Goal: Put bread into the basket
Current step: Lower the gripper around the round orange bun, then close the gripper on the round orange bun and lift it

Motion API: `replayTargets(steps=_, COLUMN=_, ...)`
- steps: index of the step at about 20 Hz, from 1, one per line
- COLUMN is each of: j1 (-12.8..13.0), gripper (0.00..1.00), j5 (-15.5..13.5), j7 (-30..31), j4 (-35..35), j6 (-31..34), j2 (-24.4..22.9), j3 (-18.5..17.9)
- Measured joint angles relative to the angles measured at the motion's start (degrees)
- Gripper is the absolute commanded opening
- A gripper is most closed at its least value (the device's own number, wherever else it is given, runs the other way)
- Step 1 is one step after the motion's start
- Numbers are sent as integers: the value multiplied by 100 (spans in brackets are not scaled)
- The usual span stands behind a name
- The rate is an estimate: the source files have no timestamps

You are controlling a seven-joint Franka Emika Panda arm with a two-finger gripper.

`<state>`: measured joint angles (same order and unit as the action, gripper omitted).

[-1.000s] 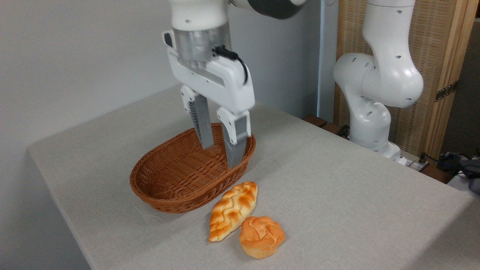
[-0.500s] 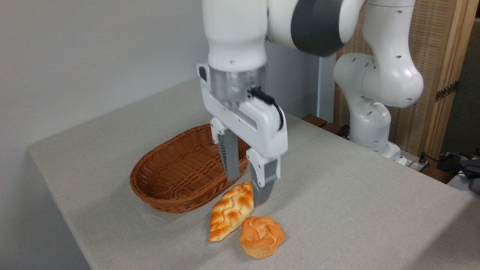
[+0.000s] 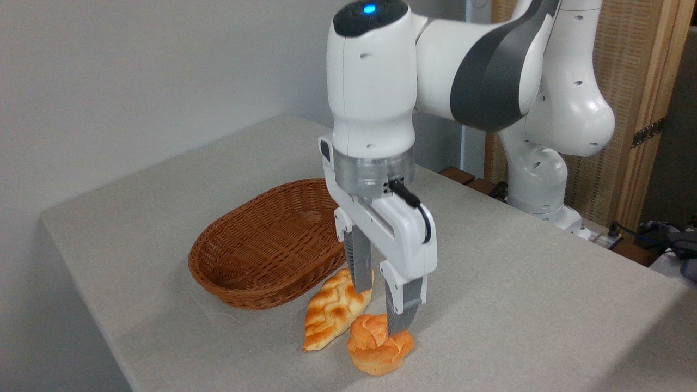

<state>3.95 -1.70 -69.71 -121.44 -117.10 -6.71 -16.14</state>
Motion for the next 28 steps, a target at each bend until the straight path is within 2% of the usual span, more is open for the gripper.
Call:
replayTargets(steps=3, j1=3, gripper=100, j5=26, j7=-26, j4=-85, j6=-144, j2=114, j3=0)
replayTargets(steps=8, j1=3, gripper=100, j5=308, j7=-46, j4=-101, j6=-303, j2=265, j3=0)
replayTargets(steps=18, j1=25, gripper=100, j5=318, j7=-53, j4=-101, j6=-351, j2=448, j3=0)
replayTargets(steps=20, j1=32, gripper=97, j5=318, j7=-54, j4=-101, j6=-351, j2=482, j3=0)
replayTargets(steps=21, j1=35, gripper=85, j5=318, j7=-55, j4=-101, j6=-351, j2=492, j3=1)
replayTargets(steps=22, j1=38, gripper=79, j5=318, j7=-55, j4=-101, j6=-351, j2=509, j3=1)
replayTargets(steps=23, j1=40, gripper=63, j5=318, j7=-55, j4=-101, j6=-351, j2=519, j3=1)
replayTargets(steps=25, j1=43, gripper=40, j5=318, j7=-55, j4=-101, j6=-351, j2=534, j3=1)
replayTargets(steps=26, j1=44, gripper=35, j5=318, j7=-55, j4=-101, j6=-351, j2=535, j3=1)
replayTargets(steps=28, j1=44, gripper=32, j5=318, j7=-55, j4=-100, j6=-351, j2=535, j3=1)
